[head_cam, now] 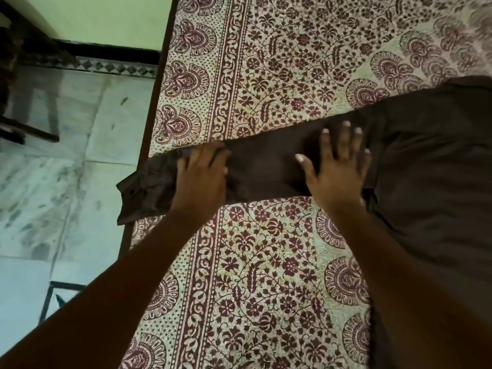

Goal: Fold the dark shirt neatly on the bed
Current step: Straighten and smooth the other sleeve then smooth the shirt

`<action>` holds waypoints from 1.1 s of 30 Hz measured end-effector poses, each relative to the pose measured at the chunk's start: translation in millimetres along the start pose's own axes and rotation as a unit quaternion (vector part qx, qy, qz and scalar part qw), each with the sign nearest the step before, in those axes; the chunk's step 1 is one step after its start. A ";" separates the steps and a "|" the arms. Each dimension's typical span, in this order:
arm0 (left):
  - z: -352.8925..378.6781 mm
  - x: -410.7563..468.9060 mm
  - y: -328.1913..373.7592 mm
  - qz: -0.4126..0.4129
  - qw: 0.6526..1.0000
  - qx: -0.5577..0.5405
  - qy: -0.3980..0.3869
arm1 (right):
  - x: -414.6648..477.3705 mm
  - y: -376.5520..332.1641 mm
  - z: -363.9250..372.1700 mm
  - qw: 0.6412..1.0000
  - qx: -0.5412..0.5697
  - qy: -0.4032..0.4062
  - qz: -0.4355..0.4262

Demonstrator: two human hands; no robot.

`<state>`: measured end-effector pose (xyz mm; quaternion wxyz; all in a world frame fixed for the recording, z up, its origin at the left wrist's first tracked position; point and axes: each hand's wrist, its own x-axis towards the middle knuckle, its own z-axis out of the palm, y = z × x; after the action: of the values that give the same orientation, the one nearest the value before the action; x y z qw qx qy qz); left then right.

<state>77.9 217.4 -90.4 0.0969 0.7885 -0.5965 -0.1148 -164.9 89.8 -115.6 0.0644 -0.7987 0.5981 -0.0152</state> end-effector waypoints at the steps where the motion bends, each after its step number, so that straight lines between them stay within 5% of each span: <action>1: 7.4 -4.7 11.6 0.045 0.999 -0.007 -0.015 | -2.9 9.8 0.5 0.998 -0.008 -0.025 0.049; 3: 23.0 -10.2 31.3 0.091 0.995 -0.011 -0.051 | -7.5 16.4 7.1 0.996 -0.035 -0.079 0.038; 7: 39.5 -2.6 59.8 0.021 0.998 0.004 -0.064 | -0.8 6.7 12.7 0.973 -0.016 -0.126 -0.193; 9: 38.6 7.5 75.9 -0.012 0.999 0.004 -0.044 | 6.1 13.6 6.8 0.962 0.033 -0.120 -0.242; 14: 39.9 59.6 124.1 0.006 0.998 -0.051 -0.047 | -1.1 72.3 -9.0 0.991 0.126 0.031 0.006; 17: 47.6 98.4 153.4 0.019 0.996 -0.059 -0.063 | -10.4 123.3 -13.5 0.986 0.110 0.029 0.121; 27: 56.5 150.0 168.4 -0.038 0.998 -0.058 -0.002 | 11.8 207.2 -11.6 0.983 0.070 -0.080 0.147; 33: 64.9 104.4 171.2 0.041 0.998 0.027 0.039 | 34.6 191.0 -6.0 0.991 0.048 -0.018 0.123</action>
<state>-71.2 69.7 -109.5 0.1035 0.7695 -0.6271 -0.0632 -337.7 3.4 -134.7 0.1147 -0.7153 0.6890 -0.0211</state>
